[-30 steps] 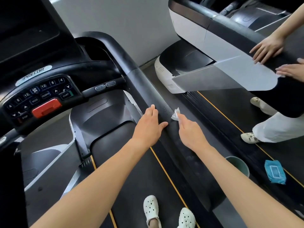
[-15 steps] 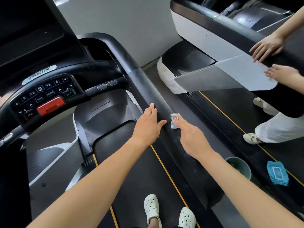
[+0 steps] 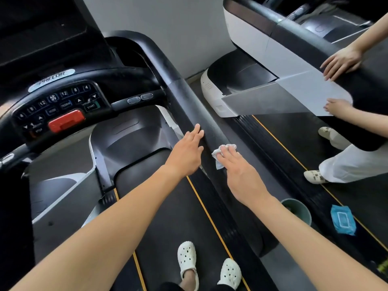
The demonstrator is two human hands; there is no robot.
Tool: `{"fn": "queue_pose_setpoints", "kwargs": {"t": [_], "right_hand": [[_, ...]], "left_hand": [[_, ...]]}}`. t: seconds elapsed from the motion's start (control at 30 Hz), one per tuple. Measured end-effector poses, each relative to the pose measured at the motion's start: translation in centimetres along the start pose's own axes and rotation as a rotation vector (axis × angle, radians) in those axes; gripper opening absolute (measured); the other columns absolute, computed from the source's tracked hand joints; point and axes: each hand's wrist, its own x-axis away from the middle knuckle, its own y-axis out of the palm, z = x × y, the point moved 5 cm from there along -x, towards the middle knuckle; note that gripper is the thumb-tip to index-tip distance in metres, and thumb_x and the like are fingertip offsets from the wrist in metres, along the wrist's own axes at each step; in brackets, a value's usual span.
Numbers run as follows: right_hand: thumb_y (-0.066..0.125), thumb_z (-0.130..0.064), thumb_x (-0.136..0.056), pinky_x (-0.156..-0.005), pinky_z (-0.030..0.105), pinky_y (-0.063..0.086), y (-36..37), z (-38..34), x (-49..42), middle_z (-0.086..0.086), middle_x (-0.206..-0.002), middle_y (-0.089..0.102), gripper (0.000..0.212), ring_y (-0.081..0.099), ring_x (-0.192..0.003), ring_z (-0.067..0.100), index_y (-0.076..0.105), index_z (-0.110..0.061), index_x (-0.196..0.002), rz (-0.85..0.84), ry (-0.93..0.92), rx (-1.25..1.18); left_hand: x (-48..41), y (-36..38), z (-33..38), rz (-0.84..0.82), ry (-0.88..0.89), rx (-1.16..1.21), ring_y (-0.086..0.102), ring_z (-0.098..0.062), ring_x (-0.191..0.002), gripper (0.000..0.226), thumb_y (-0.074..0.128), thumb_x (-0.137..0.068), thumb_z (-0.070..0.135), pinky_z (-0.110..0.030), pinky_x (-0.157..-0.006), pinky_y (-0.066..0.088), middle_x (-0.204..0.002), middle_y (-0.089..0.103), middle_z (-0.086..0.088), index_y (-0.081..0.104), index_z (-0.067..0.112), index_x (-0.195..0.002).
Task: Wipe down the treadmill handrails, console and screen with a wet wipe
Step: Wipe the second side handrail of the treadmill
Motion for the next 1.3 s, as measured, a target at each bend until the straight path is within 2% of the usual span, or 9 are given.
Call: {"fn": "queue_pose_setpoints", "kwargs": {"t": [0.17, 0.33, 0.5, 0.6, 0.77, 0.93, 1.1, 1.17, 1.3], "right_hand": [[0.06, 0.009, -0.092, -0.118, 0.039, 0.037, 0.6, -0.7, -4.3, 0.013, -0.156, 0.046, 0.059, 0.039, -0.147, 0.031, 0.051, -0.007, -0.147, -0.055, 0.067, -0.01], [0.058, 0.004, -0.094, -0.123, 0.03, 0.016, 0.8, -2.1, -3.9, 0.009, -0.161, 0.038, 0.062, 0.029, -0.152, 0.027, 0.043, -0.009, -0.153, -0.115, -0.018, 0.176], [0.049, 0.004, -0.092, -0.124, 0.047, 0.029, 0.9, -2.8, 0.3, 0.018, -0.162, 0.034, 0.06, 0.026, -0.153, 0.036, 0.044, -0.001, -0.151, -0.207, -0.198, 0.428], [0.036, -0.003, -0.101, -0.127, 0.048, 0.016, 1.8, -3.6, -1.4, 0.021, -0.167, 0.02, 0.059, 0.009, -0.156, 0.038, 0.023, 0.003, -0.158, -0.32, -0.216, 0.556], [0.03, -0.011, -0.105, -0.127, 0.051, 0.014, 4.1, -5.4, -4.5, 0.025, -0.16, 0.034, 0.049, 0.008, -0.156, 0.042, 0.041, 0.005, -0.15, -0.347, -0.204, 0.731], [0.027, -0.024, -0.108, -0.127, 0.056, -0.001, 7.1, -5.8, -0.8, 0.034, -0.164, 0.009, 0.06, 0.0, -0.155, 0.048, 0.015, 0.01, -0.156, -0.557, -0.27, 0.969], [0.023, -0.027, -0.111, -0.12, 0.057, -0.016, 9.8, -5.9, 2.6, 0.032, -0.165, 0.002, 0.061, -0.005, -0.155, 0.048, 0.01, 0.011, -0.156, -0.783, -0.363, 1.112], [0.023, -0.026, -0.111, -0.123, 0.056, -0.013, 9.4, -5.9, 1.6, 0.029, -0.166, 0.005, 0.059, -0.005, -0.155, 0.046, 0.013, 0.008, -0.157, -0.766, -0.365, 1.127], [0.024, -0.025, -0.109, -0.127, 0.054, -0.003, 6.9, -5.9, -2.6, 0.028, -0.167, 0.007, 0.059, -0.001, -0.156, 0.043, 0.012, 0.006, -0.158, -0.56, -0.254, 1.119]], "left_hand": [[0.1, 0.4, -0.8, 0.014, 0.057, 0.03, 0.017, -0.022, -0.157, 0.059, 0.045, -0.108, 0.02, -0.04, -0.125, 0.026, -0.173, 0.005, 0.005, 0.023, 0.016, -0.163], [0.1, -0.1, -1.8, 0.017, 0.112, 0.022, 0.015, -0.028, -0.158, 0.058, 0.044, -0.11, 0.025, -0.039, -0.127, 0.018, -0.173, 0.007, 0.006, 0.023, 0.022, -0.164], [-0.1, 0.3, -2.7, 0.049, 0.194, -0.008, 0.02, -0.032, -0.157, 0.059, 0.044, -0.109, 0.027, -0.046, -0.124, 0.027, -0.173, 0.01, 0.003, 0.022, 0.024, -0.163], [-0.2, 0.4, -3.3, 0.069, 0.239, -0.036, 0.021, -0.033, -0.156, 0.059, 0.044, -0.108, 0.028, -0.047, -0.123, 0.029, -0.172, 0.012, 0.003, 0.023, 0.024, -0.164], [-0.6, 0.7, -4.5, 0.098, 0.304, -0.053, 0.025, -0.035, -0.154, 0.061, 0.045, -0.106, 0.026, -0.048, -0.118, 0.035, -0.172, 0.014, 0.005, 0.024, 0.027, -0.163], [-1.0, 1.3, -5.4, 0.138, 0.371, -0.067, 0.026, -0.035, -0.154, 0.064, 0.045, -0.105, 0.022, -0.048, -0.117, 0.036, -0.172, 0.013, 0.005, 0.02, 0.03, -0.164], [-1.1, 2.0, -6.2, 0.163, 0.427, -0.049, 0.022, -0.033, -0.156, 0.07, 0.045, -0.103, 0.017, -0.045, -0.118, 0.034, -0.173, 0.007, 0.006, 0.014, 0.031, -0.165], [-1.1, 1.9, -6.6, 0.165, 0.448, -0.059, 0.021, -0.032, -0.156, 0.072, 0.046, -0.102, 0.015, -0.046, -0.12, 0.032, -0.173, 0.007, 0.006, 0.014, 0.03, -0.165], [-0.6, 1.3, -7.7, 0.151, 0.388, -0.021, 0.02, -0.031, -0.157, 0.065, 0.044, -0.105, 0.017, -0.046, -0.122, 0.031, -0.173, 0.011, -0.001, 0.019, 0.026, -0.164]]}}
